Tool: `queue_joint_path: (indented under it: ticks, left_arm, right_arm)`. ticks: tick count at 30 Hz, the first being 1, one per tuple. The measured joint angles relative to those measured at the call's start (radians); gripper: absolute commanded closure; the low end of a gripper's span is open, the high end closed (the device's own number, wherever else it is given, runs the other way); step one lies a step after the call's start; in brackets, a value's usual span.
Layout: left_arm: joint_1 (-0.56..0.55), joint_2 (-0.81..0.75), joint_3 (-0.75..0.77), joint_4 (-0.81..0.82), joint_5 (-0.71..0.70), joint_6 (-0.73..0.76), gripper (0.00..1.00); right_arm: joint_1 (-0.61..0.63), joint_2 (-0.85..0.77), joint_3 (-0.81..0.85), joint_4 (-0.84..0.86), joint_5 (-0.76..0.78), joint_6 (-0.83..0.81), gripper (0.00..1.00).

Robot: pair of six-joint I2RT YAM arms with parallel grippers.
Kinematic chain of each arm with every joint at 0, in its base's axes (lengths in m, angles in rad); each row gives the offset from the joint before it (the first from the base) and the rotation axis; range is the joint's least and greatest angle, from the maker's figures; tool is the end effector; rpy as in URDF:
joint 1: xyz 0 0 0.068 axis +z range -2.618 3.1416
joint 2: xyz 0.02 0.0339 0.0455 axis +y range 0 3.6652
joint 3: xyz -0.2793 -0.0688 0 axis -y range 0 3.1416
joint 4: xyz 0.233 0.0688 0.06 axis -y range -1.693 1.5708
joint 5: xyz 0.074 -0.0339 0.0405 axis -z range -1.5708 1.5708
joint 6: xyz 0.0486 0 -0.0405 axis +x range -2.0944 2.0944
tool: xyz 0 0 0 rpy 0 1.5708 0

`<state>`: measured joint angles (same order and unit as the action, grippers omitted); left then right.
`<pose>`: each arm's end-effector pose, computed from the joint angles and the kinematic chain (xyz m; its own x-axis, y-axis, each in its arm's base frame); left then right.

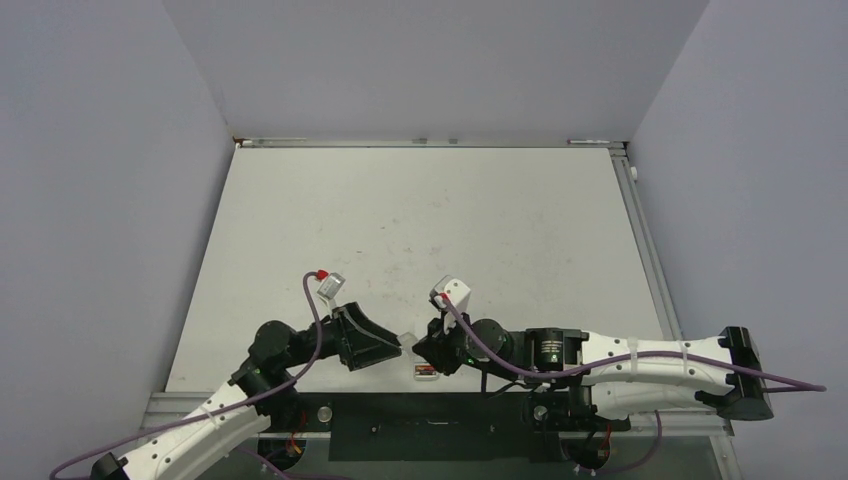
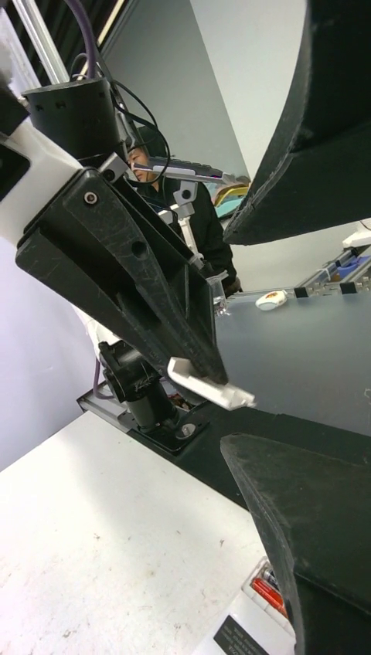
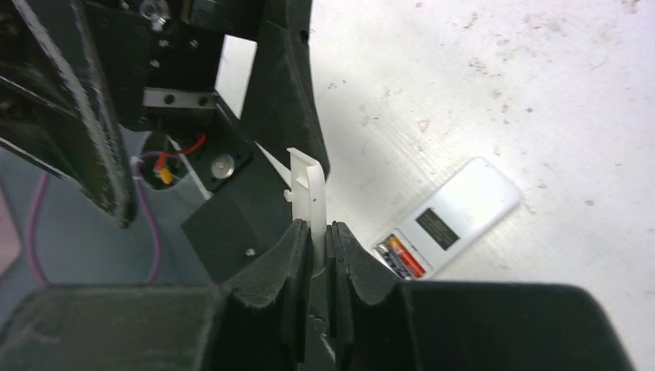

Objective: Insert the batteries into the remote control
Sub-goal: Adjust the battery cover.

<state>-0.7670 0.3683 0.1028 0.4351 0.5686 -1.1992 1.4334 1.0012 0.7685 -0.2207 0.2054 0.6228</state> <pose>0.0634 -0.0975 0.2302 -0.8568 -0.2647 -0.4426 0.4643 -0.0226 -0.8854 0.0398 0.2158 0.3001 -0.5998 -0.1683 -0.7823 -0.7323 0.5095 0.4518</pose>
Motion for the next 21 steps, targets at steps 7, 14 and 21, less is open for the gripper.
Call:
queue_joint_path:
  ticks: [7, 14, 21]
  left_arm:
    - [0.003, -0.044, 0.012, -0.085, -0.022, -0.050, 0.07]
    - [0.003, -0.050, 0.016, -0.145, -0.018, -0.135, 0.07]
    - [0.009, -0.063, 0.004, -0.080, -0.009, -0.298, 0.08]
  right_arm:
    - [0.034, -0.008, 0.000, -0.035, 0.061, -0.260, 0.92]
    - [0.074, -0.089, -0.068, 0.033, 0.086, -0.625, 0.92]
    - [0.109, -0.108, -0.159, 0.136, 0.079, -0.962, 0.92]
